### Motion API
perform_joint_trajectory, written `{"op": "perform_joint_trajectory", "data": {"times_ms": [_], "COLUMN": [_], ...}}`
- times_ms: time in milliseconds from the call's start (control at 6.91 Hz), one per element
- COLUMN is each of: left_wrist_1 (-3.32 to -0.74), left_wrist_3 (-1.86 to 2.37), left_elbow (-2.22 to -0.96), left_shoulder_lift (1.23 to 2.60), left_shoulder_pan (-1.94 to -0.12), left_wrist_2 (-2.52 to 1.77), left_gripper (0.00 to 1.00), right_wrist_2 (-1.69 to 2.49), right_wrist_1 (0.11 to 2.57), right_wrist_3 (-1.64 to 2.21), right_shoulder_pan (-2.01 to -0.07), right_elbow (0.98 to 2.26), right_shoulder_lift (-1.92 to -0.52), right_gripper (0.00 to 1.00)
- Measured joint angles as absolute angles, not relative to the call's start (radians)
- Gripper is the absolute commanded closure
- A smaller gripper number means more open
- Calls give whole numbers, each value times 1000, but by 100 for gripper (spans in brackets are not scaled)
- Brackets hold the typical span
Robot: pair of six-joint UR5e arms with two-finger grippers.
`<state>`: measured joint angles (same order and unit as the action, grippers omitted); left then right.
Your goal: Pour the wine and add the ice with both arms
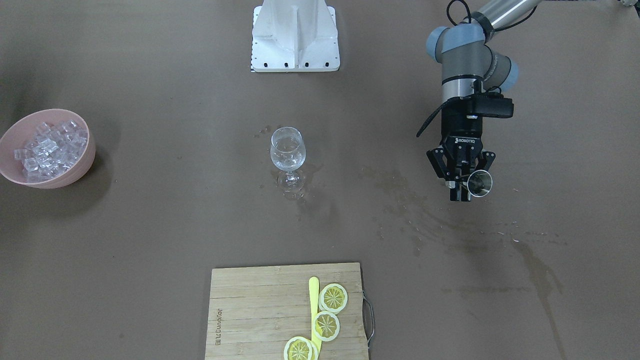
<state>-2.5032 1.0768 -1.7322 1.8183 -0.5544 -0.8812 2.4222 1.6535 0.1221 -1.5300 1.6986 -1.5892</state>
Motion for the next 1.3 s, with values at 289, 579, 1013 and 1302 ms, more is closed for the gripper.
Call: {"op": "perform_joint_trajectory", "data": {"times_ms": [289,579,1013,1302], "left_wrist_1": [-2510,-2531,-2544,-2577], "left_wrist_3": [1032,1013,963,863], "left_elbow": [-1752,-1745,-1753,-1754], "left_shoulder_lift": [1858,1896,1938,1969], "left_shoulder_pan": [-549,-543,-543,-540], "left_wrist_2": [-886,-902,-948,-986], "left_gripper": [100,100,100,100], "right_wrist_2": [2421,2421,2421,2422], "right_wrist_1": [1653,1651,1651,1652], "right_wrist_3": [134,144,170,183], "right_shoulder_pan": [-1517,-1507,-1497,-1493], "right_elbow": [1697,1697,1697,1698], "right_shoulder_lift": [-1589,-1588,-1576,-1565], "right_gripper": [0,0,0,0]}}
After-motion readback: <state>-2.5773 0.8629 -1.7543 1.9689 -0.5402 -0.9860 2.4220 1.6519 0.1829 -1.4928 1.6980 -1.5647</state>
